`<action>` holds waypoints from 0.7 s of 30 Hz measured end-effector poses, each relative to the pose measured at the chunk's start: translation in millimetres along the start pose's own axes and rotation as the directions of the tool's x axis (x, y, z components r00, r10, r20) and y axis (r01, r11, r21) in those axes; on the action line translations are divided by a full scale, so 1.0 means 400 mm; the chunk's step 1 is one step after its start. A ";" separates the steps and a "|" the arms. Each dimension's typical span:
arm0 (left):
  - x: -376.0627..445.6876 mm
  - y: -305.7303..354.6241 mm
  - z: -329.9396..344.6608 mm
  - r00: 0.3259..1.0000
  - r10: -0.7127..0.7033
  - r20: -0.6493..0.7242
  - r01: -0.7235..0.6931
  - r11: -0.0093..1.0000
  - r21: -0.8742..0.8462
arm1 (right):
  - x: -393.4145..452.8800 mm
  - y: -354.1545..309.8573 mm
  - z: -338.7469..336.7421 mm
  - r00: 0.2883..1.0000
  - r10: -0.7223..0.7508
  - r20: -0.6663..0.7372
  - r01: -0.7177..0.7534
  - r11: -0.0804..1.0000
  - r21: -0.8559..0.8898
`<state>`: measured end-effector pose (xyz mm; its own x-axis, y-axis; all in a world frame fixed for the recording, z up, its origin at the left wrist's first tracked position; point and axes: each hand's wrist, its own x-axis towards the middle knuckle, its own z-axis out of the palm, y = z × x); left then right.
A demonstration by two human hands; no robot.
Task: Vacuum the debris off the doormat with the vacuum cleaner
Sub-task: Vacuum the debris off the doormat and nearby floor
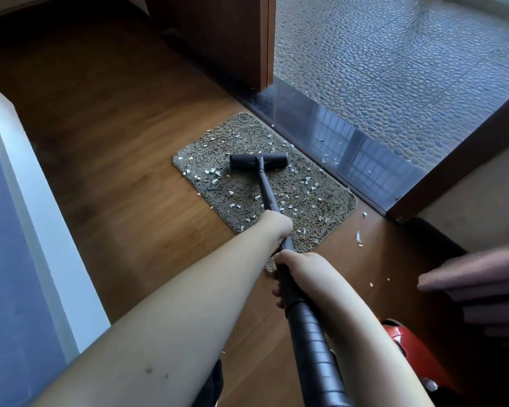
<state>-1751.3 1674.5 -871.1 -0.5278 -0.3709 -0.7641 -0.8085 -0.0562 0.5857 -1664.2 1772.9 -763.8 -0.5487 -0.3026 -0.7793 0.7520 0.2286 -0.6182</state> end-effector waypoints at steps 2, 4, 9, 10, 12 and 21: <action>0.010 0.011 -0.006 1.000 0.011 -0.015 -0.011 1.000 0.027 | 0.010 -0.008 0.007 1.000 0.002 0.003 -0.002 1.000 -0.005; 0.021 0.016 -0.013 1.000 0.014 -0.016 -0.013 0.999 0.040 | 0.023 -0.011 0.016 1.000 -0.005 0.002 0.005 1.000 -0.003; 0.051 0.024 -0.024 0.999 0.032 -0.027 -0.032 0.999 0.028 | 0.062 -0.014 0.030 0.999 -0.043 -0.002 0.043 0.997 0.061; 0.059 0.024 -0.026 0.998 0.043 -0.036 -0.042 0.999 0.025 | 0.071 -0.013 0.033 0.999 -0.050 0.002 0.049 0.996 0.068; 0.070 0.024 -0.029 0.998 0.056 -0.028 -0.056 0.998 0.018 | 0.086 -0.011 0.037 0.998 -0.066 0.010 0.065 0.996 0.068; 0.111 0.054 -0.050 0.996 0.086 -0.032 -0.084 0.994 0.074 | 0.128 -0.025 0.059 0.996 -0.089 0.028 0.082 0.981 0.176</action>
<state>-1787.1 1638.5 -886.7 -0.5870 -0.4042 -0.7014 -0.7785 0.0442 0.6261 -1691.3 1733.5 -795.0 -0.6027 -0.3472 -0.7184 0.7569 0.0363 -0.6525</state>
